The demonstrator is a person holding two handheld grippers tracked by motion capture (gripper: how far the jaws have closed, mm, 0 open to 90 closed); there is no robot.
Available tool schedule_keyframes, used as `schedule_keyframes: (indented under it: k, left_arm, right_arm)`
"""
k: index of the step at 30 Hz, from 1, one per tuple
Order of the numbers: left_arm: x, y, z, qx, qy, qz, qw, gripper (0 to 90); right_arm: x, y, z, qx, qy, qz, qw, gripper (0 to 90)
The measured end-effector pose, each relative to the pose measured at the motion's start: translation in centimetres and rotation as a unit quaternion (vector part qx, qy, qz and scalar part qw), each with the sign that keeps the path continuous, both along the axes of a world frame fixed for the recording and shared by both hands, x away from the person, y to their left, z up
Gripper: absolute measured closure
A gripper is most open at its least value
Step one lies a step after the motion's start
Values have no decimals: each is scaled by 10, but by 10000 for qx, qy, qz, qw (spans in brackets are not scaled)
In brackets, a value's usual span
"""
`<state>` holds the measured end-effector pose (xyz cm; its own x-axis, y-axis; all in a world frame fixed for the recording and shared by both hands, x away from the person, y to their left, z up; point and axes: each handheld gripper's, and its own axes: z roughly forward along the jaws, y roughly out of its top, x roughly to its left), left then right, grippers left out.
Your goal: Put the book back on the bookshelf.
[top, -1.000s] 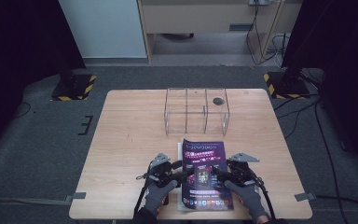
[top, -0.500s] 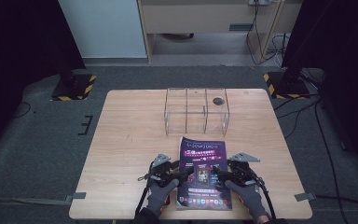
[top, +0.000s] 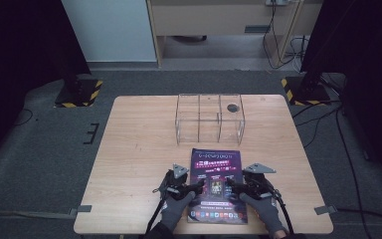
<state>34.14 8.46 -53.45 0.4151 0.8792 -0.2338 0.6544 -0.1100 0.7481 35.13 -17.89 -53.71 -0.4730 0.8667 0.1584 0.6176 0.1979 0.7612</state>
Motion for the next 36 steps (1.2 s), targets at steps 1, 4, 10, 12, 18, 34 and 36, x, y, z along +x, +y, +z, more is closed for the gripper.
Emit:
schedule_keyframes:
  k: [1,4,10,12,18,34,36]
  left_arm:
    - [0,-2,0,-12,14,26,10000,206]
    - [1,-9,0,-438,167,11,9989,199]
    - [2,-9,1,-521,267,131,9982,180]
    - [1,-7,2,-616,330,115,9975,199]
    - [-4,2,10,-1145,253,58,9931,237]
    - [0,2,14,-1795,-27,-462,9827,306]
    - [1,-8,12,-1348,39,-469,9898,296]
  right_arm:
    - [0,0,0,15,2,-1,10000,267]
    - [0,-1,0,59,11,2,10000,270]
    - [1,-5,0,209,41,-61,9998,301]
    - [1,-5,0,250,63,-68,9996,309]
    - [1,-8,-1,361,85,-108,9993,327]
    - [2,-9,-1,364,82,-73,9993,336]
    - [2,-9,-1,356,86,-73,9993,336]
